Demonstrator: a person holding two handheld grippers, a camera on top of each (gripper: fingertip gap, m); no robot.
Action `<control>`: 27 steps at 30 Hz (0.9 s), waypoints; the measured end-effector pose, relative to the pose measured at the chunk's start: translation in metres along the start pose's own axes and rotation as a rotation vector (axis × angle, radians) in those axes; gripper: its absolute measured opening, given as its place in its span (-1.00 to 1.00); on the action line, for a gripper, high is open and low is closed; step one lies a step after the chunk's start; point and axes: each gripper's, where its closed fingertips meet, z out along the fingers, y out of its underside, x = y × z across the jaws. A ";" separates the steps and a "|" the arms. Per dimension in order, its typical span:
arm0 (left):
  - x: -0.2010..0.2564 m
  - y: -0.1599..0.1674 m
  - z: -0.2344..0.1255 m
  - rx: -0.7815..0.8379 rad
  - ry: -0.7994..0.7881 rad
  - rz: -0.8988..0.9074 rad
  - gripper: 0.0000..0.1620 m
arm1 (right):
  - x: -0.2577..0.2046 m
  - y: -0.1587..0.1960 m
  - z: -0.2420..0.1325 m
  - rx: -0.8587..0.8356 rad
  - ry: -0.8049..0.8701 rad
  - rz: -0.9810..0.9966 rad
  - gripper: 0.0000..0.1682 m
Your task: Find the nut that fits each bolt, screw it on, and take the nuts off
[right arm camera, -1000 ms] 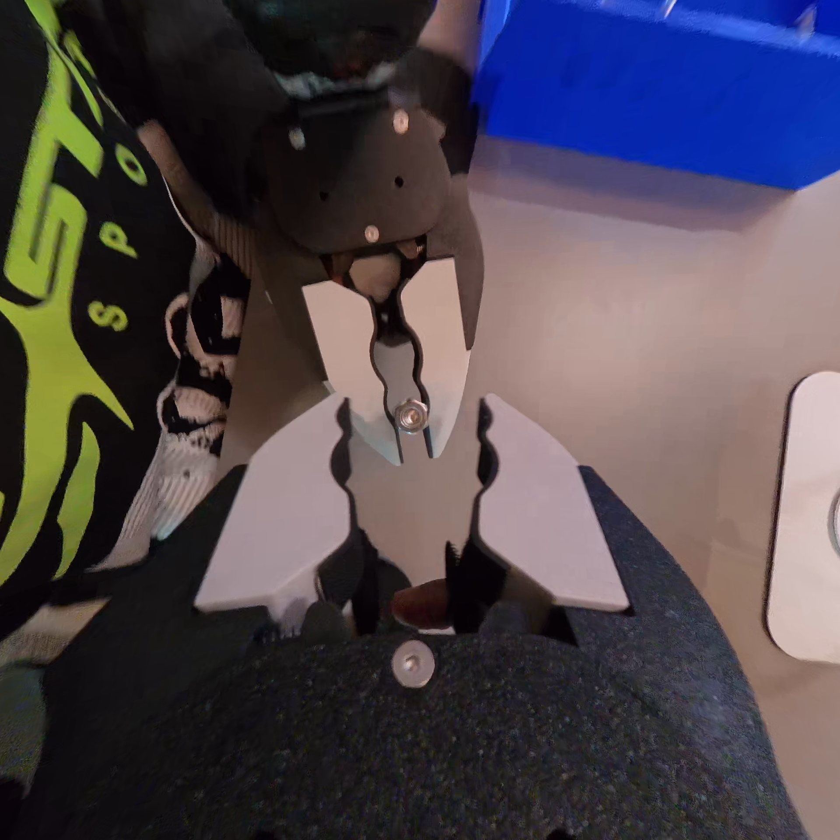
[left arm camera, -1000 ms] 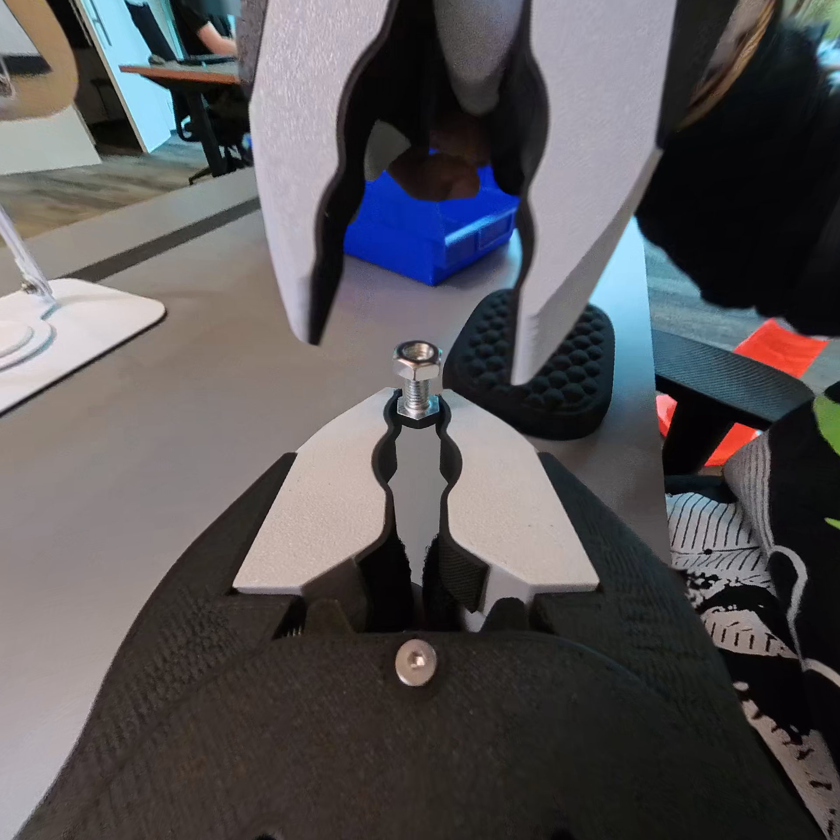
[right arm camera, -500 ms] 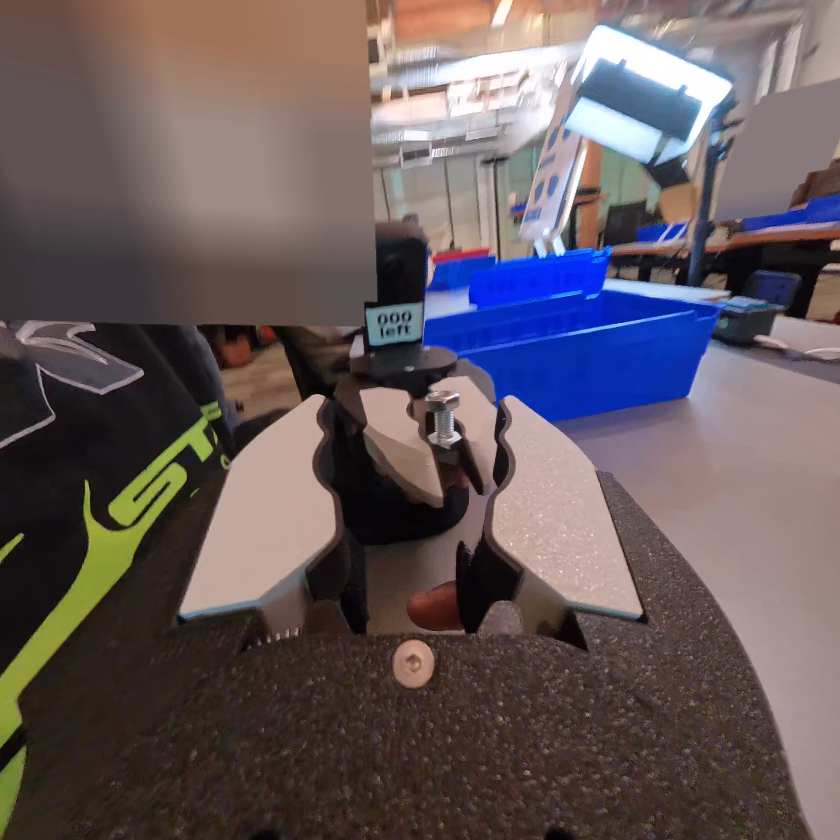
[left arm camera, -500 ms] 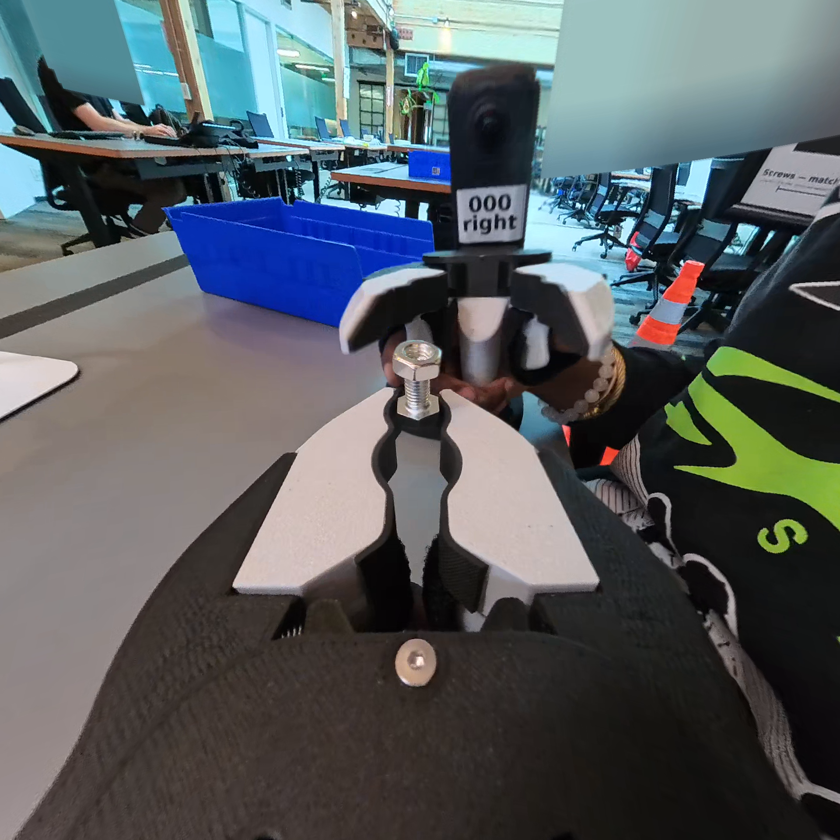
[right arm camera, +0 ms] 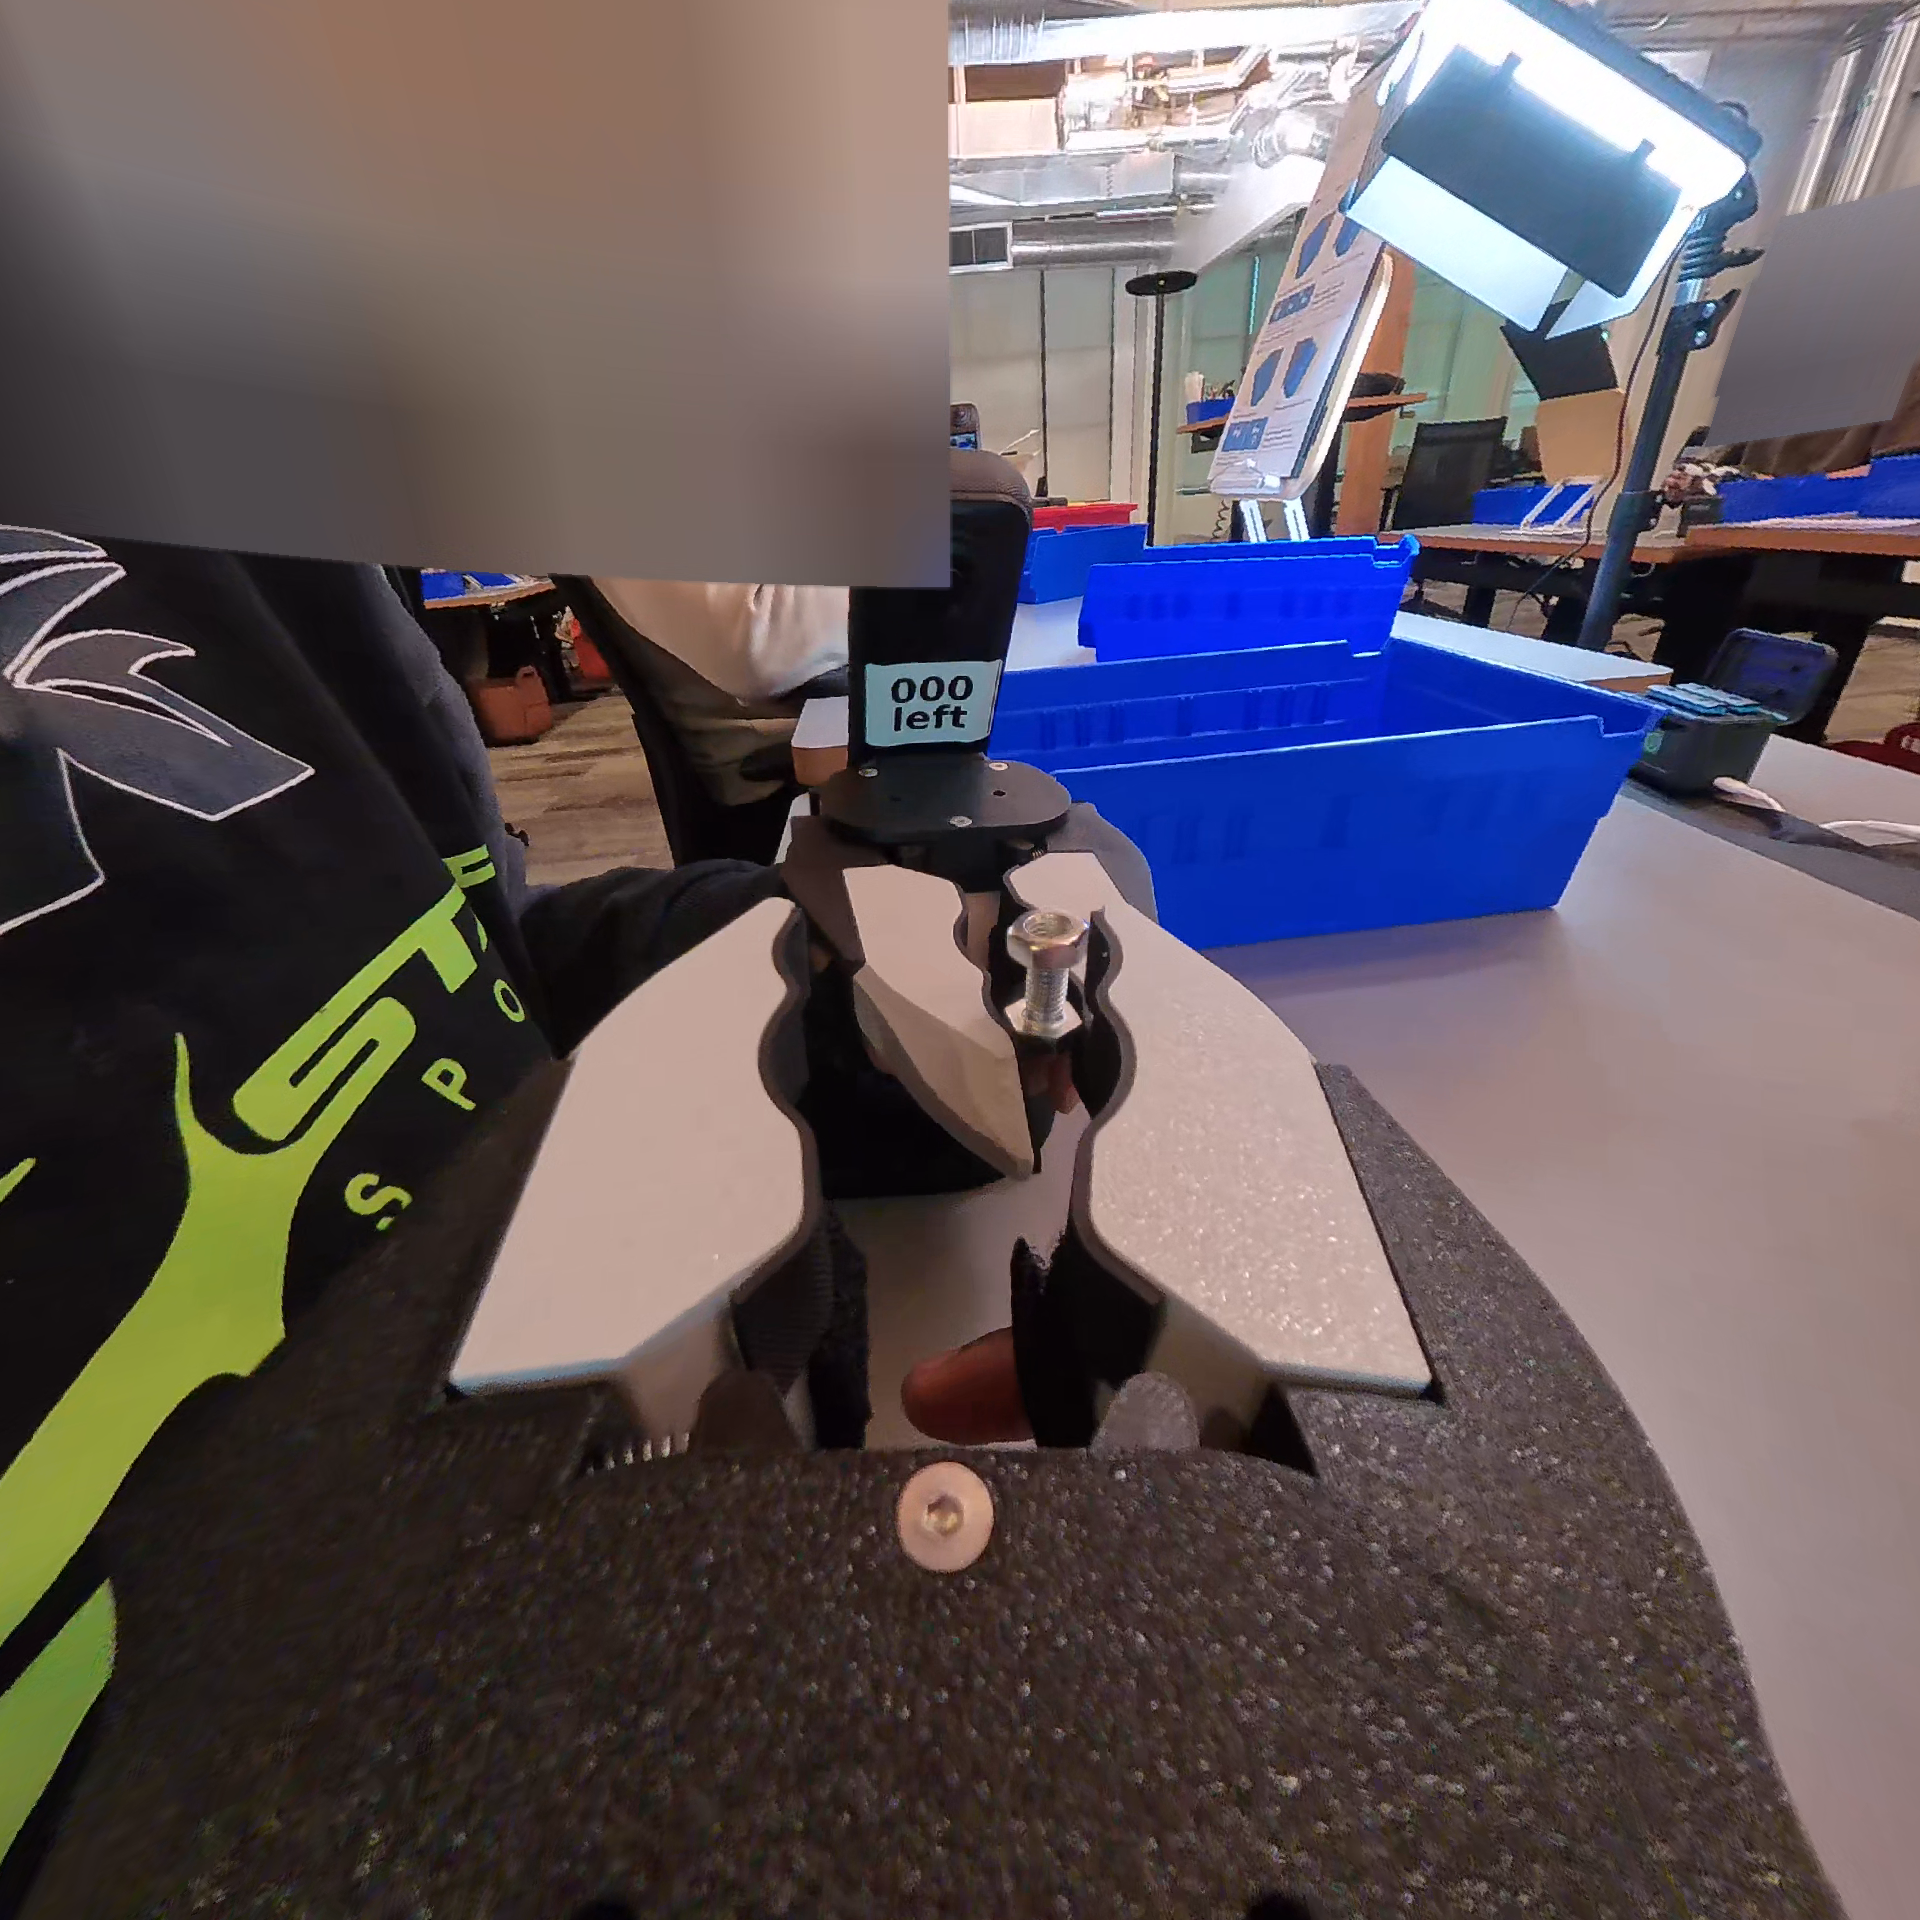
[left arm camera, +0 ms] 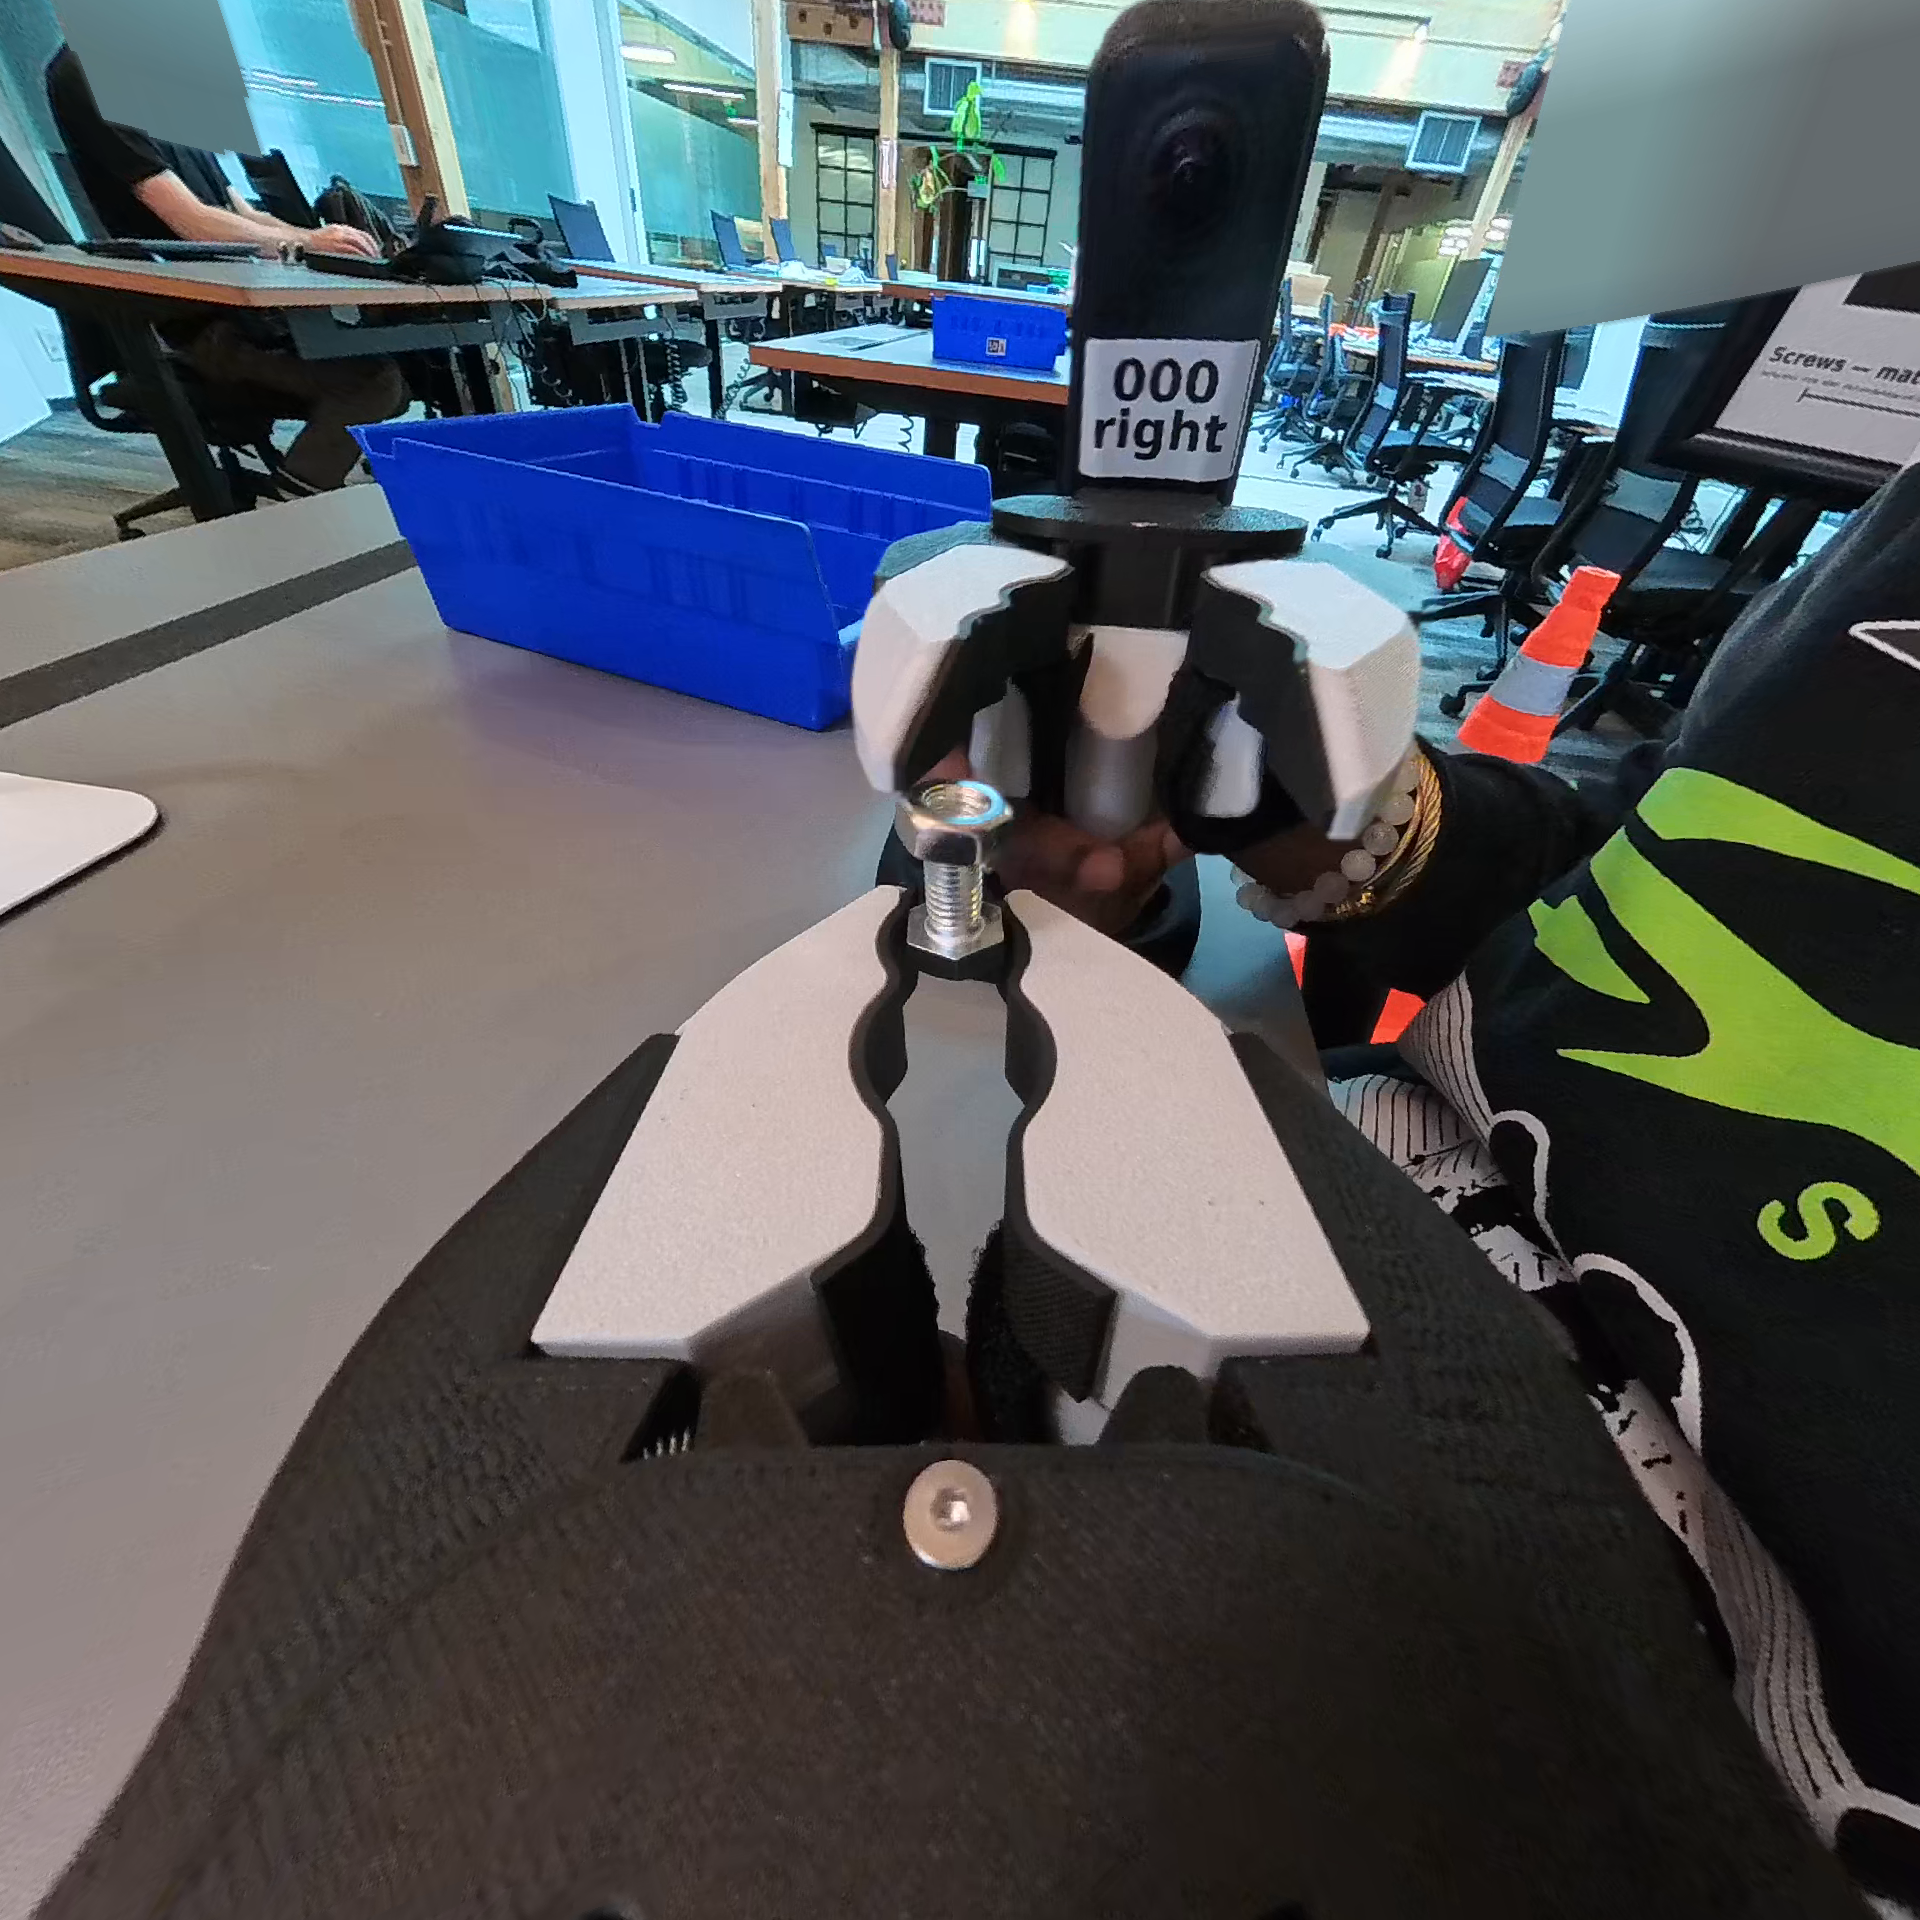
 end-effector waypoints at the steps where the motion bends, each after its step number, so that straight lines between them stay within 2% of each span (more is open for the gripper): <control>1: 0.000 0.000 0.000 0.001 -0.002 -0.002 -0.82 | 0.000 0.000 -0.002 0.003 0.002 0.002 -0.40; 13: 0.001 0.003 0.002 -0.019 0.000 0.009 -0.82 | 0.000 0.010 0.005 -0.063 -0.014 0.014 -0.33; 20: -0.001 0.002 0.001 -0.011 -0.008 0.001 -0.82 | 0.001 0.008 -0.009 -0.045 0.017 0.018 -0.45; 27: 0.001 0.004 0.002 -0.026 -0.003 0.014 -0.82 | 0.000 0.009 0.003 -0.045 0.000 -0.002 -0.28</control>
